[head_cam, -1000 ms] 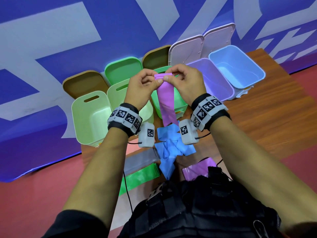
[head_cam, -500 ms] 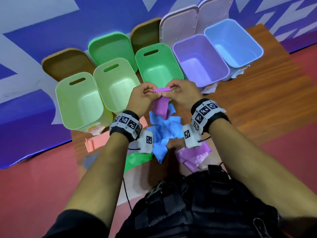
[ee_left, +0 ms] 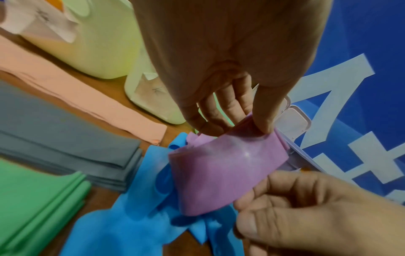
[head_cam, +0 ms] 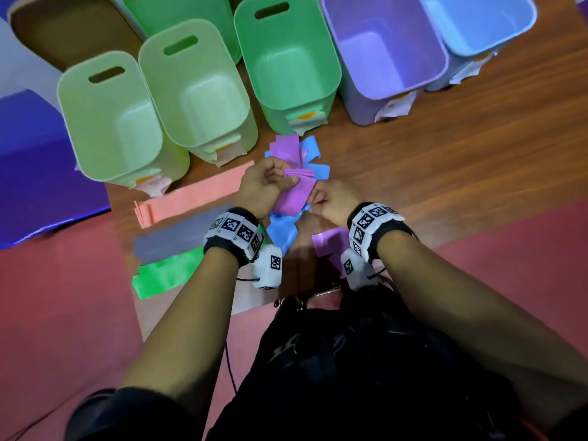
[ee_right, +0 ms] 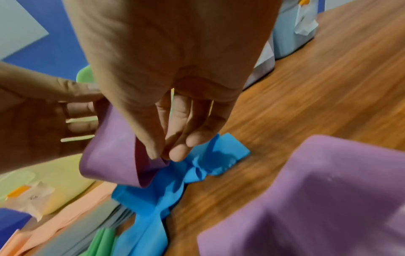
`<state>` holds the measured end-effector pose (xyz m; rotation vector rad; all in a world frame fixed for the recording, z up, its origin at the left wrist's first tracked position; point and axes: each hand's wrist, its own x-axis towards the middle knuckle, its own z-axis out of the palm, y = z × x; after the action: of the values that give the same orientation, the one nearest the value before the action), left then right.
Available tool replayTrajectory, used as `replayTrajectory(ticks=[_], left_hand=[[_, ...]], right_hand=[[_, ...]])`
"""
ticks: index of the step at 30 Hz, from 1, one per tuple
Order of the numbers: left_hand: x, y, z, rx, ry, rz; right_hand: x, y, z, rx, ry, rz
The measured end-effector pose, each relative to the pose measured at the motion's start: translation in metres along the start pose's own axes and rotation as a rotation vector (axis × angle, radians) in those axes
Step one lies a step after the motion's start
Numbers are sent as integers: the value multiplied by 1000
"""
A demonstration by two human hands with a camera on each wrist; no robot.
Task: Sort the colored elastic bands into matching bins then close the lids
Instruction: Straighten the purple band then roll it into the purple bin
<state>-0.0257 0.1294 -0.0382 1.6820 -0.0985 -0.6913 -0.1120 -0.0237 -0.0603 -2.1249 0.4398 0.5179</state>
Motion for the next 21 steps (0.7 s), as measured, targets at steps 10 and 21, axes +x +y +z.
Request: replayTrajectory(ticks=[10,21], left_hand=[[-18,-21,-8,-3,-18,-5],[-12,-28,-7,-11,-25,-17]], right_hand=[[-10,22,46,-52,-111,78],[-12,29,58,-143,-128,78]])
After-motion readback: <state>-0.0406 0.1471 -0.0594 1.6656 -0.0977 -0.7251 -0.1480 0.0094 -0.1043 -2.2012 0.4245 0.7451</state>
